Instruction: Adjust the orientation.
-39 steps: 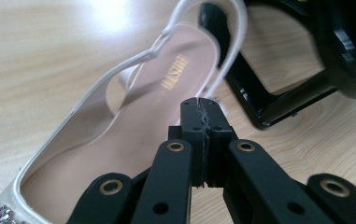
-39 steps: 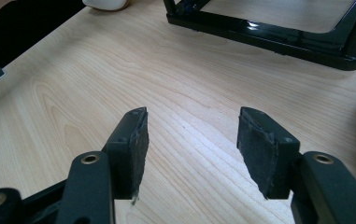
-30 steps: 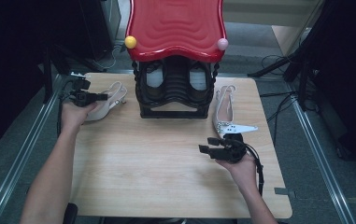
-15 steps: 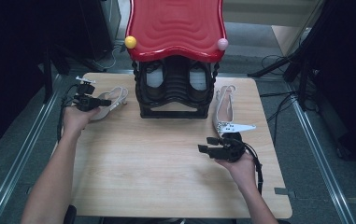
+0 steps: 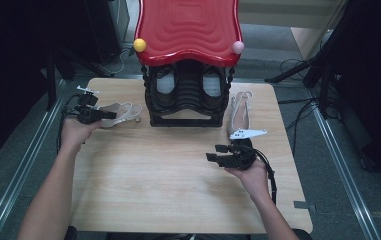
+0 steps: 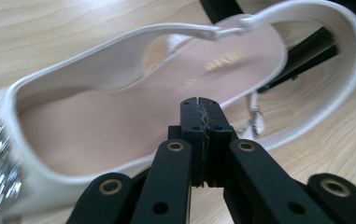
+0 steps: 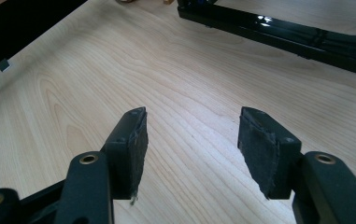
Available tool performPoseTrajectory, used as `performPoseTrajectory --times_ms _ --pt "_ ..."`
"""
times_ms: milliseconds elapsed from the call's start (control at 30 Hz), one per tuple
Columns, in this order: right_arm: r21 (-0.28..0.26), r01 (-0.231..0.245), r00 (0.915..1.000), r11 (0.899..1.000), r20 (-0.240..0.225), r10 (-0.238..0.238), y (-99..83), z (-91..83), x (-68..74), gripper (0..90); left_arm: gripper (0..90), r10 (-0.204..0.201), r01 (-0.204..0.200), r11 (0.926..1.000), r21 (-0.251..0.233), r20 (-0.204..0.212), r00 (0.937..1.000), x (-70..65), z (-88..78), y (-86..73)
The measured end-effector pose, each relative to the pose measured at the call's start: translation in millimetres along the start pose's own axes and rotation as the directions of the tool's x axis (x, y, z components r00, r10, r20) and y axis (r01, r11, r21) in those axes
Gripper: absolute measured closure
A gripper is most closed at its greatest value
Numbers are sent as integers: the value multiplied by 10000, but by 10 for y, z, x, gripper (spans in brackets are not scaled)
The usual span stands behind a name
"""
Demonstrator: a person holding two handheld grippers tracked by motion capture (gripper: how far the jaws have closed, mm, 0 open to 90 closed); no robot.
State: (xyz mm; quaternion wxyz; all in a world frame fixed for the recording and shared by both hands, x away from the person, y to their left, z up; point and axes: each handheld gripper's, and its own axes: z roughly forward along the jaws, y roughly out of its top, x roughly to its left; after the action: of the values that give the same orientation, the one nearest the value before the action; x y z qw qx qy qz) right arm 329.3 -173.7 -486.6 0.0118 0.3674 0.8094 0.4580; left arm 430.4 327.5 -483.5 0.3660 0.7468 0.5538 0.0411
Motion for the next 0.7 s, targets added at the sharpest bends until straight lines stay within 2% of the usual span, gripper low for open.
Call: performPoseTrajectory --times_ms 200,333,433,567,700 --pt "37 72 9999 10000 -92 -72 36 52 5 439 899 -1 -5 9996 -284 -210 9998 -94 -22 78" --pt "97 93 9999 9999 -124 -91 43 66 7 439 898 107 -113 9994 -325 -195 9998 -183 -19 160" --pt "138 58 9999 9999 -99 -56 41 63 4 440 896 434 -440 9984 -346 -166 9989 -310 37 232" --pt "110 40 9999 9999 -99 -39 32 47 -1 439 896 643 -645 9978 -153 -149 9978 -390 112 207" --pt "76 -5 10000 10000 -83 5 32 38 -2 439 896 494 -495 9987 -87 -103 9987 -377 134 121"
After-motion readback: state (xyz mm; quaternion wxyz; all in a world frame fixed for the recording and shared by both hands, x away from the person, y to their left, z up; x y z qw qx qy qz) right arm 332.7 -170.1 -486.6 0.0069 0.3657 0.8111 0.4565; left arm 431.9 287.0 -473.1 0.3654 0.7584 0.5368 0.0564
